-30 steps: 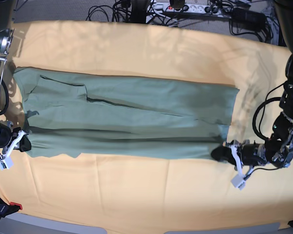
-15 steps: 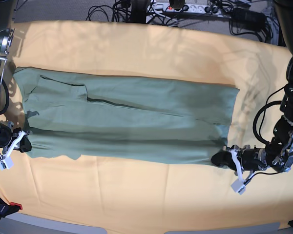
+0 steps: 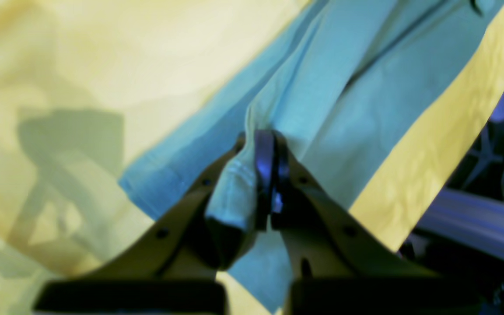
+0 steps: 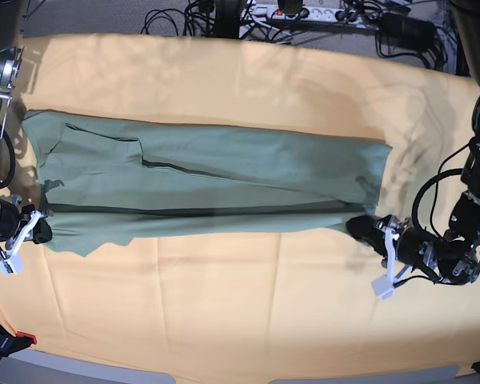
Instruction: Fold the T-shirt properly
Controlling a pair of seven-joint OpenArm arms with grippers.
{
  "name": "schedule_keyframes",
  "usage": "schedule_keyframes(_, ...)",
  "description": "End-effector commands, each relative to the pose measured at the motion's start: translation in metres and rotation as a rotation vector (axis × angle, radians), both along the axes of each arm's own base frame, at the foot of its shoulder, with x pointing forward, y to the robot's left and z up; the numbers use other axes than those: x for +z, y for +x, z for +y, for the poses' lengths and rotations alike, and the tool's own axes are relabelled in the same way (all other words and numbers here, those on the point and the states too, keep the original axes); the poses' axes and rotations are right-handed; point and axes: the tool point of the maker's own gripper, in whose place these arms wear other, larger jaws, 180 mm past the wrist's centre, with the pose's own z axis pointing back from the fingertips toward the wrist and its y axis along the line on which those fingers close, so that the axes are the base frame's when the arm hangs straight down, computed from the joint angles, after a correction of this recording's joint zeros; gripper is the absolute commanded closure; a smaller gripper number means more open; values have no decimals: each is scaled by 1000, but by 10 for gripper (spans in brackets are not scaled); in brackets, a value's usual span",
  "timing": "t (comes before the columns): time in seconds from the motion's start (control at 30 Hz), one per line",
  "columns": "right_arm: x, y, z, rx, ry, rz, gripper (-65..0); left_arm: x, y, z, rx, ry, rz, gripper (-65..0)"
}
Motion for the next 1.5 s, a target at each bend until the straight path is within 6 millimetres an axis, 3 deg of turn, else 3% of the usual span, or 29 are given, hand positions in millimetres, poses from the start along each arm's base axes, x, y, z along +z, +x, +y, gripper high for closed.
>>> schedule_keyframes(0.0,24,10,-10,-9,-14,-54,0,17,7,4,-12,5,-30,0)
schedule_keyframes(0.13,19,6,-12,-8,-24,-23,0,9,-6,13,-56,69,33,0)
schedule_keyframes(0.43,14,1,-13,-6,-36,14,0,-13,-24,14,-44,73,105,0)
schedule_keyframes(0.5,13,0,-13,-6,-39,25,-15,-20,-31,14,-45,72,125,-147)
schedule_keyframes(0.57,14,0,-14,-7,-40,25,-180,-26,-36,13,-42,65,134,-316)
schedule_keyframes(0.6,16,1,-13,-7,-32,18,-272,-28,-36,12,-36,56,131,-364)
schedule_keyframes(0.67,22,4,-14,-8,-22,3,-397,-26,-31,9,-12,33,109,-375)
schedule_keyframes(0.7,26,7,-13,-8,-12,-9,-409,-25,-27,9,2,20,93,-375)
schedule_keyframes(0.9,44,16,7,2,138,-82,-409,-19,-15,6,59,-17,53,-373)
schedule_keyframes(1.03,38,23,30,21,183,-104,-409,-19,-15,6,60,-17,52,-373)
schedule_keyframes(1.17,18,26,48,44,123,-77,-409,-19,-15,6,60,-17,52,-373)
schedule_keyframes(1.37,0,35,35,-53,-27,-79,-409,-19,-15,7,60,-16,53,-373)
schedule_keyframes(1.47,-1,37,30,-106,-24,-77,-409,-19,-15,7,60,-17,52,-373)
